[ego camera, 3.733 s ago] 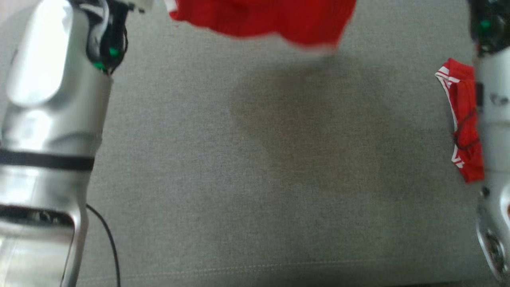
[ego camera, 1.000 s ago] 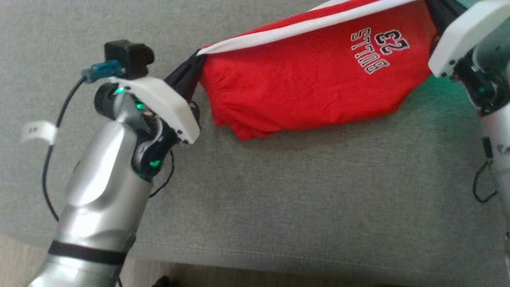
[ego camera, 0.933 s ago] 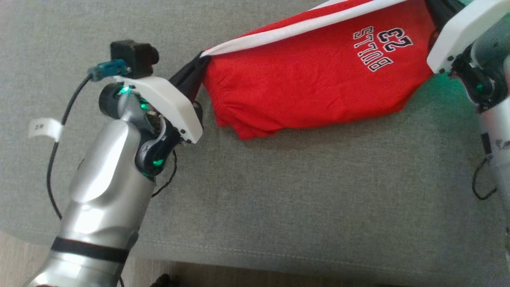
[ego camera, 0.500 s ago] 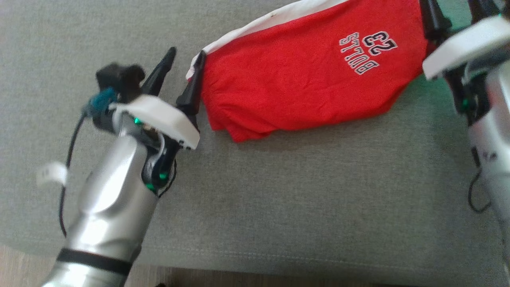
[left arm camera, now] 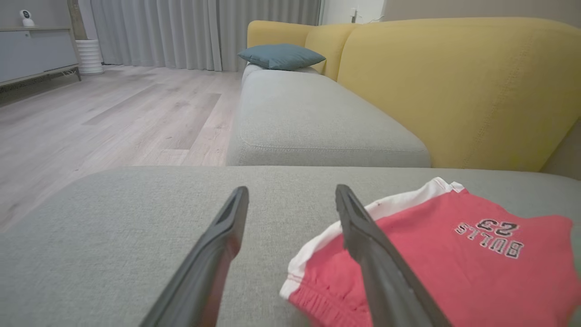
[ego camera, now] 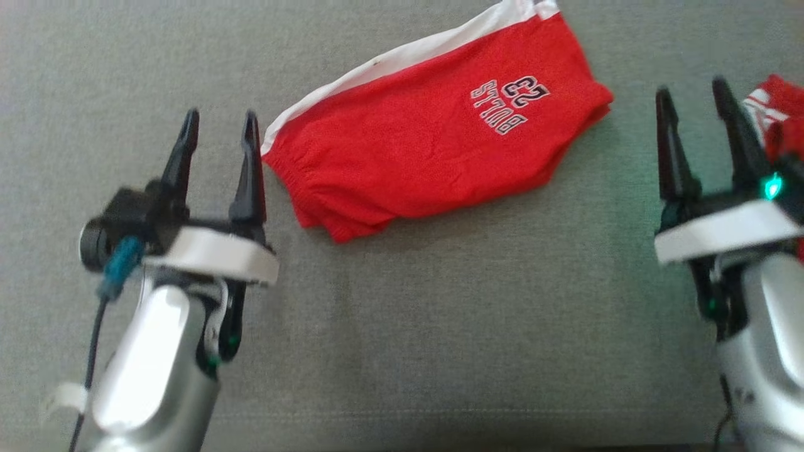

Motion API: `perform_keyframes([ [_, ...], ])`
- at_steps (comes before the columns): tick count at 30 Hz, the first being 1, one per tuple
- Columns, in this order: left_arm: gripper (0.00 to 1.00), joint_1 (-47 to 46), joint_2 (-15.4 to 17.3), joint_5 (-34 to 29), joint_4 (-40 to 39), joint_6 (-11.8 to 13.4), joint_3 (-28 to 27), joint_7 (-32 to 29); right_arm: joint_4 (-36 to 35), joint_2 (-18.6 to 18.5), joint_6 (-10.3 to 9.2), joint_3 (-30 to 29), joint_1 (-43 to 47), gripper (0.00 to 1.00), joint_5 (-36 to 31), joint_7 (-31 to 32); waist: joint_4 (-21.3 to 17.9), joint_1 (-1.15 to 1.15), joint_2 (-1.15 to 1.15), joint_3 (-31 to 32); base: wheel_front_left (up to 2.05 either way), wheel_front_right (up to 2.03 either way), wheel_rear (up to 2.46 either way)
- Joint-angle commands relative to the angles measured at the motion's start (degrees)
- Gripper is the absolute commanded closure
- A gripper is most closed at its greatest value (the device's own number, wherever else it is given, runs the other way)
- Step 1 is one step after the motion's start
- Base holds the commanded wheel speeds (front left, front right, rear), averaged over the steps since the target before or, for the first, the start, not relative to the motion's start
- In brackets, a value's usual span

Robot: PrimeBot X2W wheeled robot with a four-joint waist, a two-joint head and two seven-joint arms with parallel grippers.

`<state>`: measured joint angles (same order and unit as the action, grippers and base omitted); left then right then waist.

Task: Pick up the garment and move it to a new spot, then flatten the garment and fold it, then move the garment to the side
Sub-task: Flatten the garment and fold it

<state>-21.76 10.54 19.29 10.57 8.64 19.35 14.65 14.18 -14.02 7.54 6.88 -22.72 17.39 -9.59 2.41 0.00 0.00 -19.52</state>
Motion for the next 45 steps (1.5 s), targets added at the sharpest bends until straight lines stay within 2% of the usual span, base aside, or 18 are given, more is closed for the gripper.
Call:
perform_keyframes([
  [1,0.00,0.57,1.76,-0.89,-2.57,0.49,-2.29,0.33,-3.69,0.68,-0.05,0.05,2.04,0.00,-0.82,0.82,-1.08,0.00,0.00,1.20,0.00,0.00,0.00],
  [7,0.00,6.90,2.15,-2.99,-6.64,1.71,-2.97,0.34,-13.63,3.72,-0.05,-2.25,11.60,0.00,-3.69,5.16,-2.66,0.00,0.00,3.00,0.00,0.00,0.00],
  [12,0.00,10.60,1.83,-3.78,-8.01,2.18,-3.05,0.34,-18.43,5.20,-0.05,-3.31,15.99,0.00,-4.44,7.86,-3.30,0.00,0.00,4.03,0.00,0.00,0.00],
  [29,0.00,10.81,0.66,-4.42,-7.90,2.26,-3.53,0.34,-21.12,4.96,-0.05,-4.04,16.59,0.00,-2.92,11.47,-2.71,0.00,0.00,3.61,0.00,0.00,0.00],
  [31,0.00,10.12,0.44,-4.58,-8.05,2.14,-3.52,0.34,-20.16,4.18,-0.05,-3.98,15.01,0.00,-2.20,12.74,-2.27,0.00,0.00,2.84,0.00,0.00,0.00],
  [38,0.00,6.46,-1.45,-5.29,-8.65,1.51,-3.50,0.35,-11.17,-0.38,-0.05,0.51,0.91,0.00,2.16,19.12,0.66,0.00,0.00,-1.85,0.00,0.00,0.00],
  [45,0.00,3.97,-3.43,-6.10,-8.11,-0.02,-3.54,0.35,3.67,-2.00,-0.05,3.37,-10.36,0.00,3.49,26.73,3.57,0.00,0.00,-4.21,0.00,0.00,0.00],
])
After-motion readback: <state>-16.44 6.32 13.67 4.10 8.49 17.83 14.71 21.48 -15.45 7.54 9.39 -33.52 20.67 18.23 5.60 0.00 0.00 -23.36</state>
